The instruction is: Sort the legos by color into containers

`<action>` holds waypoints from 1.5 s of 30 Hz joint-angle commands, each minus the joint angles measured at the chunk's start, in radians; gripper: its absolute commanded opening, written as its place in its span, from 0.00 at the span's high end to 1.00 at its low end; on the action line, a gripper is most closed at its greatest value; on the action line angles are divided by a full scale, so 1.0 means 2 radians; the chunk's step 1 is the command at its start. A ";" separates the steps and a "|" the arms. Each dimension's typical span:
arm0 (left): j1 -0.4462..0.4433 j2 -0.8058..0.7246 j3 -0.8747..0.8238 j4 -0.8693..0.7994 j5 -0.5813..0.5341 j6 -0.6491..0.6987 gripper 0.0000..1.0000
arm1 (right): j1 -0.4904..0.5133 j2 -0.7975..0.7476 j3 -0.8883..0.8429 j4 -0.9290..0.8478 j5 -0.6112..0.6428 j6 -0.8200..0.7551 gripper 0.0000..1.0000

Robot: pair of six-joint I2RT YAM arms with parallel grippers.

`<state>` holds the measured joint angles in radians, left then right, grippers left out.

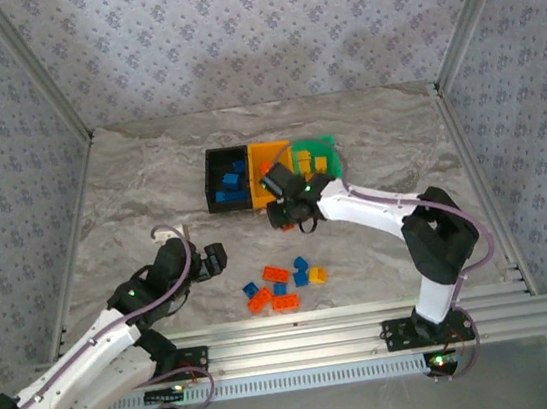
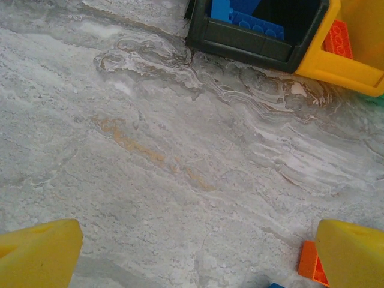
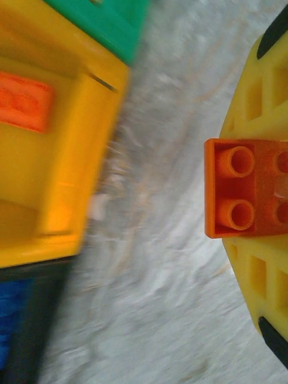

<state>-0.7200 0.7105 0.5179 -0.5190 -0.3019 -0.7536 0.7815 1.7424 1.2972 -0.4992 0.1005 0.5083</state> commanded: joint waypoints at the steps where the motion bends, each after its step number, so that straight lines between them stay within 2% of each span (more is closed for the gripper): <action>1: 0.002 0.007 0.005 0.016 0.007 -0.004 0.01 | -0.032 0.017 0.059 -0.004 -0.007 -0.019 0.65; 7: 0.002 0.020 0.016 0.007 0.021 0.005 0.01 | -0.061 0.111 0.177 -0.041 0.005 -0.039 0.64; 13: 0.002 0.036 0.027 0.001 0.045 0.021 0.00 | -0.076 0.177 0.258 -0.049 0.002 -0.039 0.56; 17: 0.002 0.054 0.035 0.006 0.069 0.035 0.01 | -0.078 0.202 0.308 -0.064 -0.007 -0.046 0.33; 19: 0.002 0.064 0.041 0.005 0.079 0.042 0.01 | -0.079 0.194 0.311 -0.065 -0.009 -0.042 0.28; 23: 0.000 0.091 0.053 0.013 0.129 0.062 0.01 | -0.080 0.139 0.252 -0.029 -0.011 -0.033 0.25; 26: -0.027 0.124 0.060 0.018 0.157 0.072 0.03 | -0.081 0.090 0.182 0.000 -0.015 -0.021 0.25; 31: -0.112 0.193 0.080 0.004 0.157 0.091 0.09 | -0.089 0.026 0.085 0.023 -0.020 -0.007 0.25; 36: -0.171 0.242 0.089 -0.013 0.160 0.089 0.25 | -0.104 -0.017 0.019 0.038 -0.019 0.001 0.24; 39: -0.200 0.250 0.084 -0.019 0.160 0.077 0.35 | -0.112 -0.032 0.002 0.040 -0.019 0.002 0.24; 45: -0.225 0.261 0.063 -0.043 0.160 0.042 0.38 | -0.118 -0.048 -0.017 0.045 -0.019 0.002 0.24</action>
<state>-1.1553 1.2274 0.6617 -0.5472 0.0147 -0.6231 0.5491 1.6852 1.2747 -0.4282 0.0631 0.5011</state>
